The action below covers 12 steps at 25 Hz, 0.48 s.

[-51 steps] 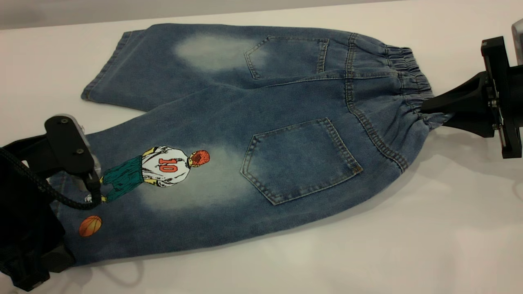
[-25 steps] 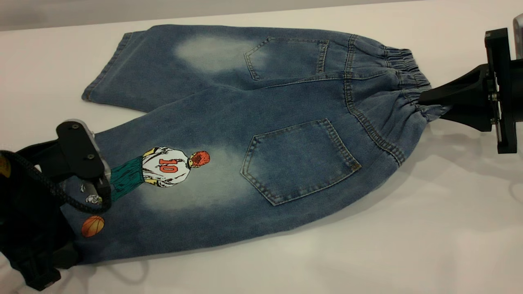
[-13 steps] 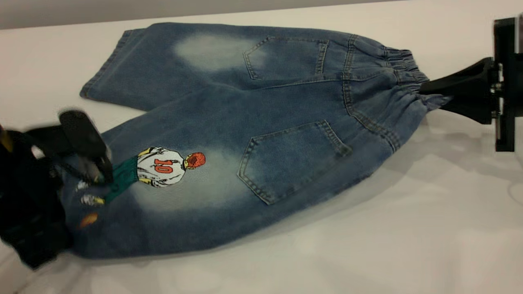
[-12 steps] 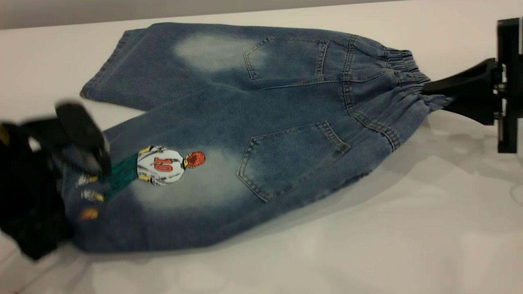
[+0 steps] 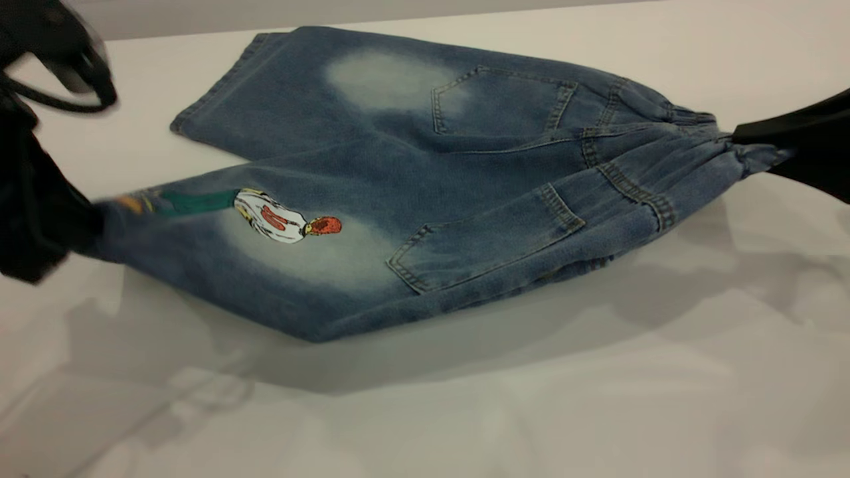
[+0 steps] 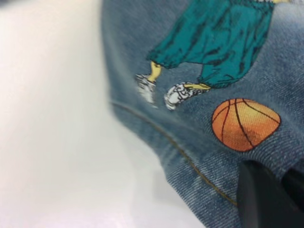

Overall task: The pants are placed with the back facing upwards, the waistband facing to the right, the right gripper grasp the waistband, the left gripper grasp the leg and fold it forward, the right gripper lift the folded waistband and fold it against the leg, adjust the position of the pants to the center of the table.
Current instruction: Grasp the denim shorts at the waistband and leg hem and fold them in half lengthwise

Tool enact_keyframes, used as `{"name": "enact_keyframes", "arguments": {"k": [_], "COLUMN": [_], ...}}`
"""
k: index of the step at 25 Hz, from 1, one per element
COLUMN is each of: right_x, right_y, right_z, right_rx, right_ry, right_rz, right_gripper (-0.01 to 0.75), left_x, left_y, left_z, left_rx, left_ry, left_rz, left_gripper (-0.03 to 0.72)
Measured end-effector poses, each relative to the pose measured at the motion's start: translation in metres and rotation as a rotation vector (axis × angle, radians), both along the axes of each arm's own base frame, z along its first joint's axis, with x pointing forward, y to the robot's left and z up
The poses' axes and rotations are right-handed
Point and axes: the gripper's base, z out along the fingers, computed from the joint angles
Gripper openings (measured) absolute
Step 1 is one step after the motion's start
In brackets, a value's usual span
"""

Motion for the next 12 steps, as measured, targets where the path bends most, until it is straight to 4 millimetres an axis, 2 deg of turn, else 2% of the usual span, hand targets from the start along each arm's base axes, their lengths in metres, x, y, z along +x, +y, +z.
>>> {"name": "enact_keyframes", "arguments": {"k": [7, 12], "right_x": [-0.027, -0.025], "right_y": [0.010, 0.009], "right_z": [0.018, 0.026], "right_rx": [0.032, 0.052], "right_ry": [0.058, 0.071], "right_rz": [-0.015, -0.042], "right_gripper": [0.027, 0.027], "left_x": [-0.010, 0.012], "left_y": [0.004, 0.013], "left_z": [0.048, 0.077], "left_rx": [-0.062, -0.120], "left_ry": [-0.220, -0.403], "left_rz": [-0.003, 0.077], "left_gripper": [0.038, 0.038]}}
